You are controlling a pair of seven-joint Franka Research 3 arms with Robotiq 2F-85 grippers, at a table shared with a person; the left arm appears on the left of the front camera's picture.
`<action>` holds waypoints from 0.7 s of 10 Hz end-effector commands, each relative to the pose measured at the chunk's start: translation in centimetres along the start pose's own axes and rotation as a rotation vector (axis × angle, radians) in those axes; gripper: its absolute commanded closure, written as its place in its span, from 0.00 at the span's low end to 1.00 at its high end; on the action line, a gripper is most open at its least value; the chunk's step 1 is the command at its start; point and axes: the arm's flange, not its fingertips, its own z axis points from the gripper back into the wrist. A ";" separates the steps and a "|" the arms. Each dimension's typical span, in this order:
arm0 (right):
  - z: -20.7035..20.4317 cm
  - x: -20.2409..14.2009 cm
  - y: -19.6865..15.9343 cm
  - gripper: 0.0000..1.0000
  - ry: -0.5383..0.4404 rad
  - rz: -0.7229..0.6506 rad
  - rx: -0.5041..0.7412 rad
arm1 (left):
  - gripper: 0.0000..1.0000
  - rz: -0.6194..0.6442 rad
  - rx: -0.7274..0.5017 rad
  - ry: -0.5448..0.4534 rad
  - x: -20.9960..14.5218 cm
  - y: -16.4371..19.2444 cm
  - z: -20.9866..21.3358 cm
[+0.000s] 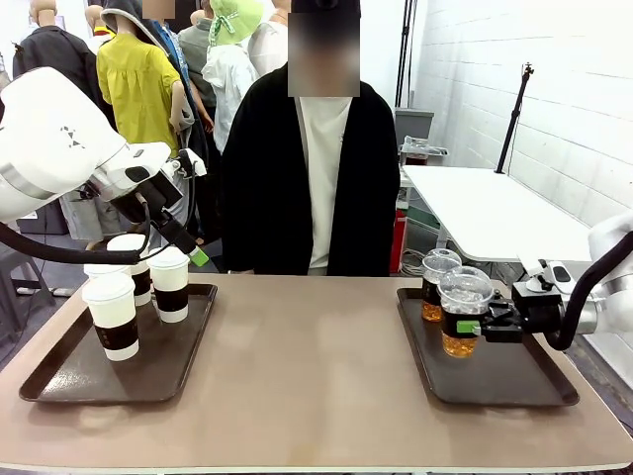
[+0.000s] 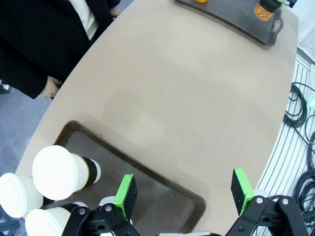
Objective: Distribute the coffee onto the tray.
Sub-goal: Pick up another iced Americano from the middle of the table and place it on the right Handle tray.
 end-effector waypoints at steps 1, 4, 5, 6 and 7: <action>1.0 -1.2 -1.7 0.38 -0.048 0.014 0.026 | 0.00 -0.005 -0.015 -0.006 -0.2 0.1 0.2; 0.9 -3.6 -3.4 0.38 -0.059 -0.001 0.014 | 0.00 -0.005 -0.015 -0.006 -0.2 0.1 0.2; 0.8 -4.3 -4.2 0.38 -0.067 -0.019 0.002 | 0.00 -0.005 -0.015 -0.006 -0.2 0.1 0.2; 0.6 -4.8 -4.5 0.38 -0.074 -0.024 -0.007 | 0.00 -0.005 -0.015 -0.006 -0.2 0.1 0.2; 0.5 -5.4 -4.8 0.38 -0.084 -0.028 -0.009 | 0.00 -0.005 -0.015 -0.006 -0.2 0.1 0.2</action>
